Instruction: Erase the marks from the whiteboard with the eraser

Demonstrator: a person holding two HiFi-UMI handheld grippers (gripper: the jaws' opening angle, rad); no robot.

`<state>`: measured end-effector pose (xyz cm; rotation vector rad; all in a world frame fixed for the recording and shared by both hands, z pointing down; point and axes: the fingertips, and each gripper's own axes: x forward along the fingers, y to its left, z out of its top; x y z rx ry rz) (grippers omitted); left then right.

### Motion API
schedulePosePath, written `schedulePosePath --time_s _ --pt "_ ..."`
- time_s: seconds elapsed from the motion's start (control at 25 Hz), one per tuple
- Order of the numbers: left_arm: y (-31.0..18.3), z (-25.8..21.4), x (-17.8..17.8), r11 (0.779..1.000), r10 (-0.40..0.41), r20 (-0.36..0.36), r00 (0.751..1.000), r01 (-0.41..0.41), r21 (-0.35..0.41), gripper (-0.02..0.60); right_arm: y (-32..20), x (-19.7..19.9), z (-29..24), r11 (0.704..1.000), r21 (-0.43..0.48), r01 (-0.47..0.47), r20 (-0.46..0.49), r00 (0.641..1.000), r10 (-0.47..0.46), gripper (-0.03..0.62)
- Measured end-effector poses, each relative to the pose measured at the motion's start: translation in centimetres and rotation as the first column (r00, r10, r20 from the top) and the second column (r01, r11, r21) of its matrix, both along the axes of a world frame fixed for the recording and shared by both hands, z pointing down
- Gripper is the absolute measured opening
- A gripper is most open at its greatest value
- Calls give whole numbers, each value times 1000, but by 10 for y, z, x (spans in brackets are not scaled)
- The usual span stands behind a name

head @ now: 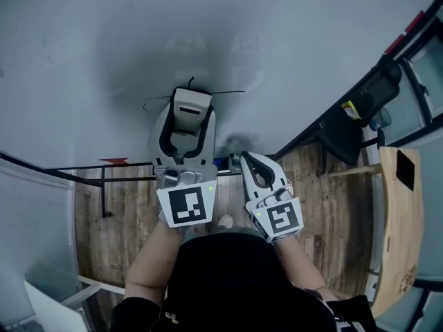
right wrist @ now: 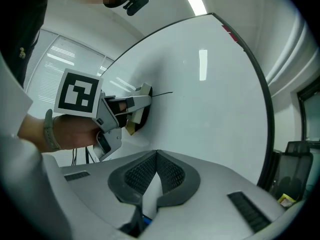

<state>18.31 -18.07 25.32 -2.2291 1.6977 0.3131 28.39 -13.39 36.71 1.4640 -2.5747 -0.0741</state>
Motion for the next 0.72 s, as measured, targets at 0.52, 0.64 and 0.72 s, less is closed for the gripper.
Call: schedulePosePath --time_s 0.52,0.64,0.72 --pt "0 -7 -1 999 -47 14 999 47 6 256 23 18 -4 999 33 -3 18 1000 2 26" --pt "-1 -8 -28 996 -93 19 995 93 13 256 23 8 -1 1000 11 -11 9 1000 11 26" --pt "-2 -8 -48 992 -122 18 992 122 15 256 23 -2 1 1000 -2 -5 0 1000 5 26"
